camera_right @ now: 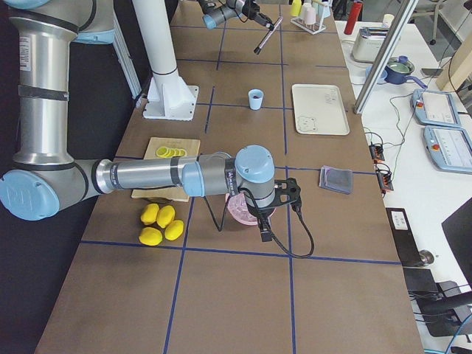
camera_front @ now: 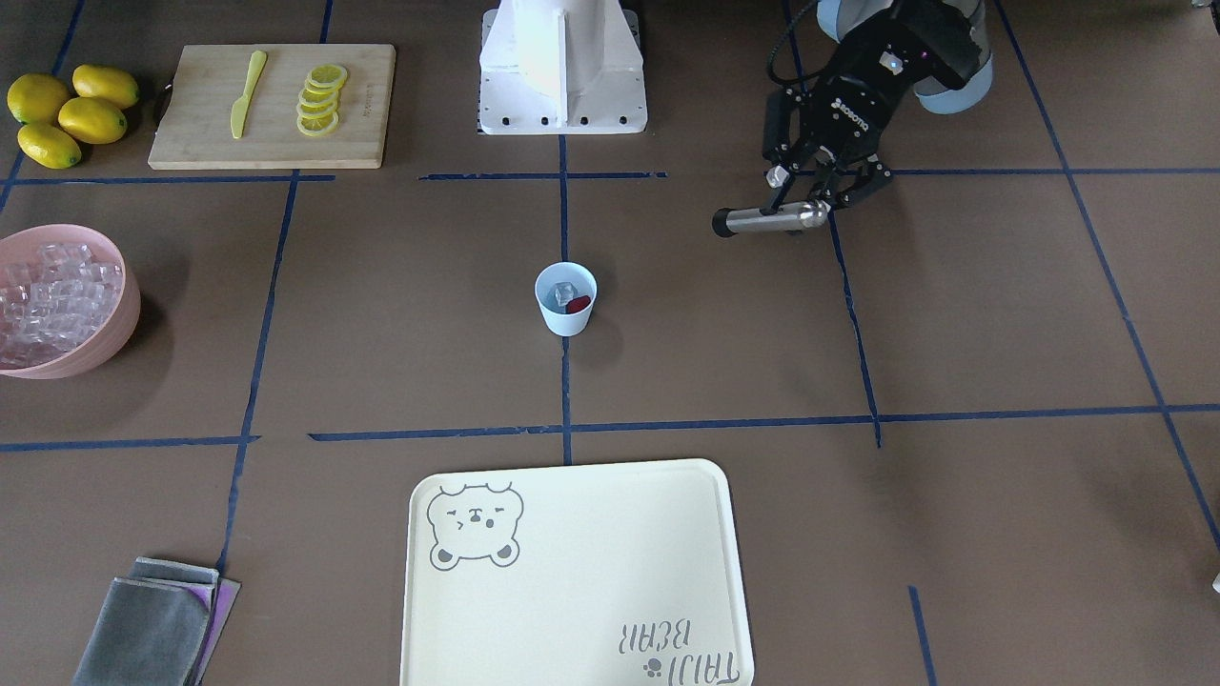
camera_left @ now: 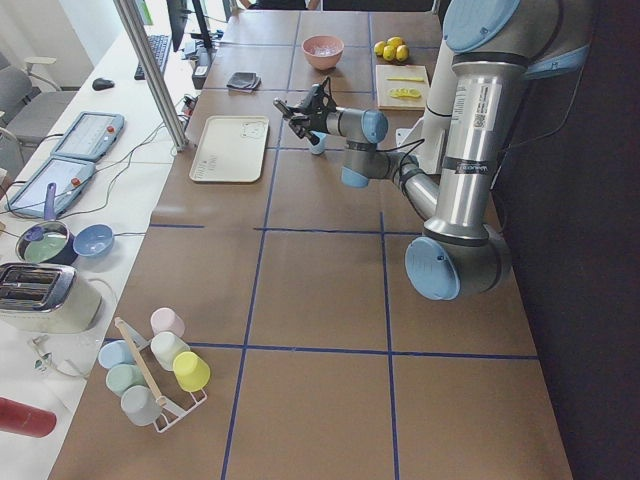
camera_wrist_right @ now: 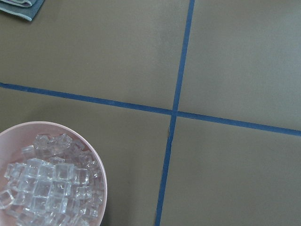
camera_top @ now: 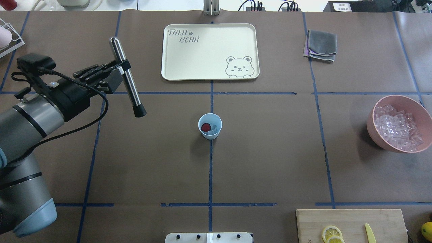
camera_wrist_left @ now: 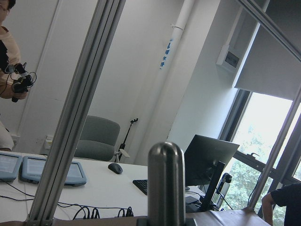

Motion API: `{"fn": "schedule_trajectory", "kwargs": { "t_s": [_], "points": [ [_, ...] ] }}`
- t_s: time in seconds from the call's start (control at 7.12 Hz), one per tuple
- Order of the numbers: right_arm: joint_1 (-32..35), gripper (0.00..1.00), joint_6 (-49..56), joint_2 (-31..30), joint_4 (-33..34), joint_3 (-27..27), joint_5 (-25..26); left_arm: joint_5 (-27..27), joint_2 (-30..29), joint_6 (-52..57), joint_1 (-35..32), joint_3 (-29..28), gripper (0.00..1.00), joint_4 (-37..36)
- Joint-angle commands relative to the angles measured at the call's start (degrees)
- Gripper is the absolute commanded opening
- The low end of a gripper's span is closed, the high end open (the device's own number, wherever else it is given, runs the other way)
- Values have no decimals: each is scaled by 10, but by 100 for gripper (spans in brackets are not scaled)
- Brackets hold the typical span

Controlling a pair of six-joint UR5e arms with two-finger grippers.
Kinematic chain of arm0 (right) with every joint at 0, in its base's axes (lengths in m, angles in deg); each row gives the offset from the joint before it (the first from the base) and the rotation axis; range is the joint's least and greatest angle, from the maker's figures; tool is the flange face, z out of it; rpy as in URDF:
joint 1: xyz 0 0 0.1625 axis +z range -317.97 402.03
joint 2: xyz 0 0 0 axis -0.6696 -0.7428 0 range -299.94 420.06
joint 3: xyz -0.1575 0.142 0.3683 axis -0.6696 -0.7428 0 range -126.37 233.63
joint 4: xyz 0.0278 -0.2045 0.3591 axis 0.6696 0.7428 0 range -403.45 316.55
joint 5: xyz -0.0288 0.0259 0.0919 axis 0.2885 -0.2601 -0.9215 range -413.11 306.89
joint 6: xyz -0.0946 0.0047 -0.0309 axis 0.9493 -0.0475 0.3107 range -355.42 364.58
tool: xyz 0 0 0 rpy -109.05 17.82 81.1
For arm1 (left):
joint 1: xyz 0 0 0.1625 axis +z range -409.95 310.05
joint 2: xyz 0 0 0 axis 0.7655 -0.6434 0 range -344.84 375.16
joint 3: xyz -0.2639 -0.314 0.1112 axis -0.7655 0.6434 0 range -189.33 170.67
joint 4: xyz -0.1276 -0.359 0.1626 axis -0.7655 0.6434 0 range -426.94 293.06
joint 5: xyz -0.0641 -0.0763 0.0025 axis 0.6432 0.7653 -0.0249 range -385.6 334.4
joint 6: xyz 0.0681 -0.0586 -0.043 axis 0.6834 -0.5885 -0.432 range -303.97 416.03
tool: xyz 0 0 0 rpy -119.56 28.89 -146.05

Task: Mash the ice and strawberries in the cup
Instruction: 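Lift the pestle out of the cup and swing the left arm away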

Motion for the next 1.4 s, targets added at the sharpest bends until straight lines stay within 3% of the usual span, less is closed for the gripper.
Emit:
{"fn": "schedule_trajectory", "kwargs": {
  "t_s": [0.0, 0.14, 0.42, 0.56, 0.98, 1.26],
  "points": [
    [0, 99, 0, 1, -1, 2, 0, 101, 62, -51, -46, 1, 0, -30],
    [0, 99, 0, 4, -1, 2, 0, 185, 90, -79, -96, 1, 0, -33],
    [0, 99, -1, 13, -1, 2, 0, 433, 130, -84, -253, -2, 0, -82],
    [0, 99, -1, 18, -1, 2, 0, 505, 130, -84, -293, -2, 0, -129],
    [0, 99, -1, 25, -1, 3, 0, 639, 166, -82, -356, -11, 0, -213],
    [0, 99, -1, 26, 0, 3, 0, 641, 191, -75, -357, -38, 0, -214]
  ]
}}
